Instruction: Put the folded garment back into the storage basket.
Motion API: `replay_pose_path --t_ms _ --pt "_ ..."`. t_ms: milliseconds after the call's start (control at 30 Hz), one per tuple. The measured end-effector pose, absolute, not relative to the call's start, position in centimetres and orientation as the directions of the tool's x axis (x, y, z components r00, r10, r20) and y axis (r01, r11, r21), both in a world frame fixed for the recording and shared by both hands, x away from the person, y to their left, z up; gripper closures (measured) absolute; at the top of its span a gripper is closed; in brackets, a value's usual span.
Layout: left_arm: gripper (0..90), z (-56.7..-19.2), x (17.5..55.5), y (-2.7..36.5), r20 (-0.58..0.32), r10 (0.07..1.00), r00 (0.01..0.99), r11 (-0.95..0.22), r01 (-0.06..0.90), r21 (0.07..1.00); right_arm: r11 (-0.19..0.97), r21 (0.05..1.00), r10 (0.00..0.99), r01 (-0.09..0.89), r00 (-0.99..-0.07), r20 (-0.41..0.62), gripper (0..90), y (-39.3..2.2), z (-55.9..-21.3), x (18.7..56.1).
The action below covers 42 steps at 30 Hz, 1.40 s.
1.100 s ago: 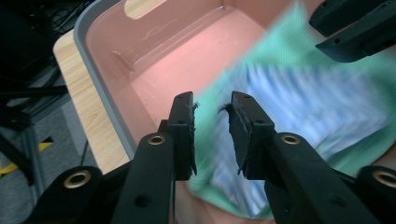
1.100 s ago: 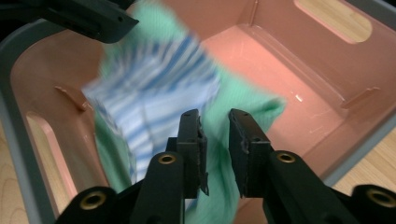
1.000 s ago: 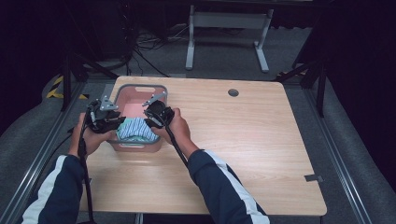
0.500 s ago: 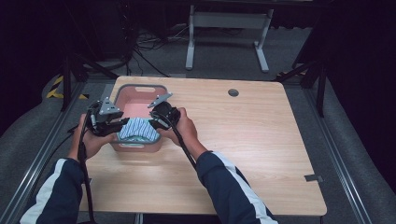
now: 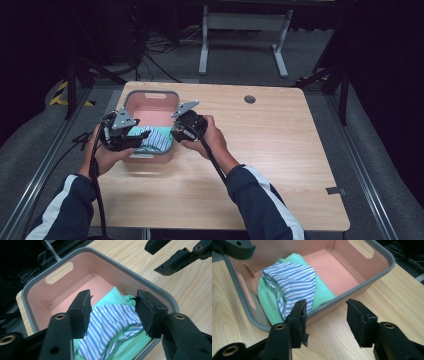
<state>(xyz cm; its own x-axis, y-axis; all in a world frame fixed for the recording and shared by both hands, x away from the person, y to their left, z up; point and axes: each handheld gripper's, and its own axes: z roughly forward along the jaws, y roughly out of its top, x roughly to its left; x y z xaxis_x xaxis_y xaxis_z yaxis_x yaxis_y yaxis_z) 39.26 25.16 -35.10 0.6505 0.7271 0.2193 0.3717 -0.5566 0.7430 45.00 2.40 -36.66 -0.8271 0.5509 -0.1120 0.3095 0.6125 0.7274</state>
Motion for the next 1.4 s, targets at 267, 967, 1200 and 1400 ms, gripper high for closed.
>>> replay_pose_path --t_ms 267,967,1200,1400 --pt "32.6 -35.1 38.7 24.4 0.197 0.739 0.644 -0.532 0.38 0.757 0.625 0.719 0.558 0.304 -0.818 -0.139 41.1 1.1 -36.0 44.6" --pt "22.8 -35.6 36.3 20.7 0.241 0.658 0.714 -0.609 0.316 0.727 0.695 0.66 0.547 0.285 -0.805 -0.228 28.3 -5.0 -36.4 42.6" --pt "21.4 -36.1 35.9 18.9 0.27 0.626 0.732 -0.647 0.294 0.703 0.697 0.659 0.552 0.282 -0.798 -0.242 27.6 -7.3 -36.8 41.5" --pt "22.4 -36.8 35.4 17.2 0.282 0.59 0.756 -0.677 0.274 0.683 0.692 0.662 0.56 0.287 -0.792 -0.243 27.2 -9.6 -37.0 40.2"
